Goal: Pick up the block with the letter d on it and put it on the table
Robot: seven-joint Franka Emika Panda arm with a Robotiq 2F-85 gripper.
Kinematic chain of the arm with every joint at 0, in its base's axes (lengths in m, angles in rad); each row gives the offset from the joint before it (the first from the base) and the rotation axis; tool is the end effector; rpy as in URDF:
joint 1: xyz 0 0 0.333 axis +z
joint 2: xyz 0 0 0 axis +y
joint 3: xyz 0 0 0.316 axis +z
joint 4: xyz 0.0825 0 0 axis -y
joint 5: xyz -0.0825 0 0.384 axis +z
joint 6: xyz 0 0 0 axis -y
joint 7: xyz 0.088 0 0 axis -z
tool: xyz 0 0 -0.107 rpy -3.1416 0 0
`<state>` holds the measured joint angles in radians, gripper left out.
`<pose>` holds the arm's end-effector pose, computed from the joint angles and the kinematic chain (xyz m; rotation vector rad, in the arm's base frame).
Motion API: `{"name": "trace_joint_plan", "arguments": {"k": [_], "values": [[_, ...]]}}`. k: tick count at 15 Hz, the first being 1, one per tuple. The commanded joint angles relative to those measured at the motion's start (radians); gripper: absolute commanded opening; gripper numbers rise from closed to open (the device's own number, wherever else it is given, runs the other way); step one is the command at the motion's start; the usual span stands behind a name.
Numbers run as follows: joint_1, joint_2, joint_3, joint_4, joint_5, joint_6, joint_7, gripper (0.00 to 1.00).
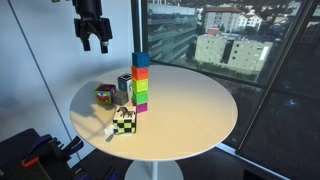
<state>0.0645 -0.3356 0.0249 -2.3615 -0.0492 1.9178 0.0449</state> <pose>0.4296 0.0354 0.4480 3.0754 0.0952 -0.1609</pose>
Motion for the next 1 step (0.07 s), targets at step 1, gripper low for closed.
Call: {"name": "trace_joint_plan", "arguments": {"k": [1], "values": [[-0.010,0.000,0.010,0.001,0.003,-0.002,-0.003,1.00]]}}
